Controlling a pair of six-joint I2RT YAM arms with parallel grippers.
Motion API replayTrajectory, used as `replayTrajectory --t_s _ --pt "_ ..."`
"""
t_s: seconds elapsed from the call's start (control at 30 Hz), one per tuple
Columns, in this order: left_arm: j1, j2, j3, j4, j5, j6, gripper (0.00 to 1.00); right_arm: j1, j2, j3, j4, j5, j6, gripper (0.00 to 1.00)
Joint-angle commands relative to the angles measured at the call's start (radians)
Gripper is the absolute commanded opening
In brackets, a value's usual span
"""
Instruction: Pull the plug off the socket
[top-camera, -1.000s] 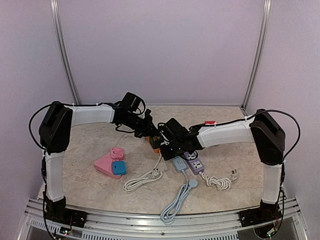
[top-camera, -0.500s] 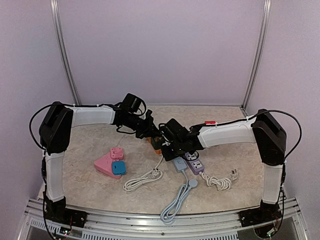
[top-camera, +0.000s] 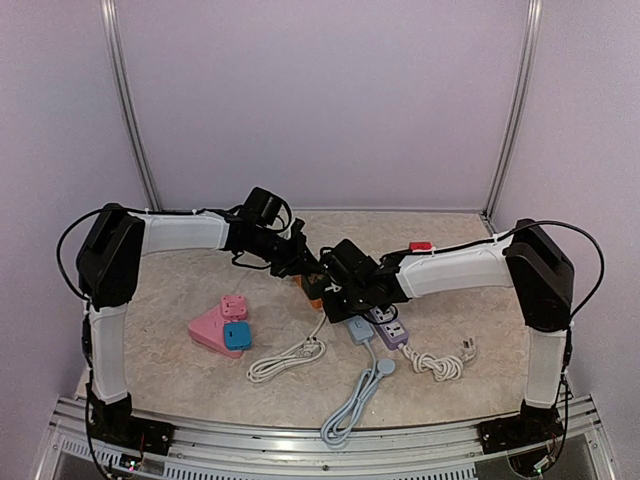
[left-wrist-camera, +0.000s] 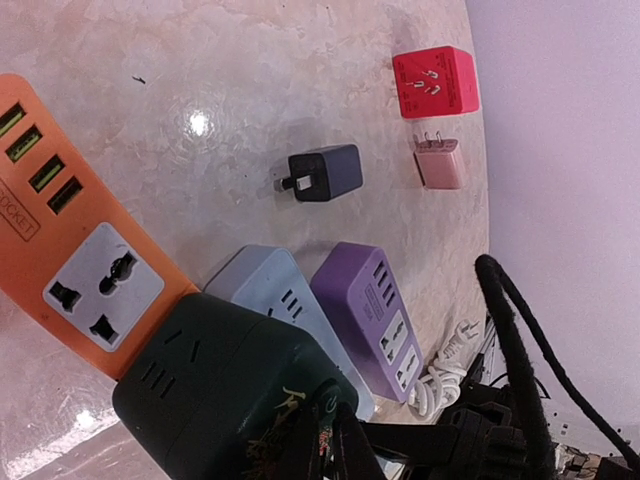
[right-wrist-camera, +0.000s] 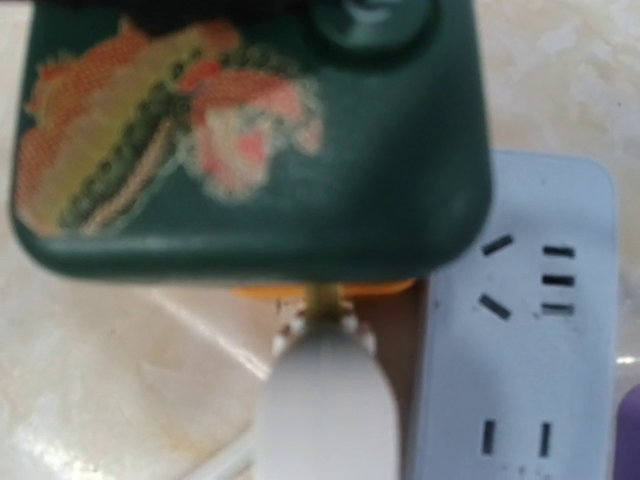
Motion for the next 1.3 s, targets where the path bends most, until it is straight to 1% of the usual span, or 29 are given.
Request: replayTrajectory --t_s 0.0,0.1,0.3,0.43,0.57,0.7,1.07,1.27 --pt "-0.015 0.053 -0.079 -0.259 -0.194 0.058 0.1 0.001 -0.002 0.042 -0.132 0.008 0.005 0.01" --pt "-0.042 0.031 -0.077 -0.265 -0.208 0.072 0.12 0.001 0.016 0.077 -0.135 0.001 -0.003 0.01" --pt "-0.056 0.017 -0.117 -0.224 -0.16 0.044 0.11 0.001 0.024 0.104 -0.134 0.004 -0.008 0.01" --pt "-0.049 0.022 -0.138 -0.205 -0.139 0.026 0.05 0.001 0.017 0.097 -0.125 -0.002 0.003 0.02" --pt "-0.041 0.035 -0.163 -0.207 -0.154 0.001 0.0 0.0 0.008 0.074 -0.114 -0.008 0.019 0.01" --pt "-0.023 0.051 -0.188 -0.2 -0.16 -0.016 0.0 0.001 -0.002 0.053 -0.112 -0.011 0.03 0.01" --pt "-0.005 0.079 -0.189 -0.198 -0.158 -0.026 0.0 0.029 -0.038 -0.003 -0.127 0.007 0.042 0.01" --pt "-0.004 0.08 -0.189 -0.198 -0.151 -0.025 0.0 0.033 -0.123 -0.041 -0.141 0.002 0.057 0.01"
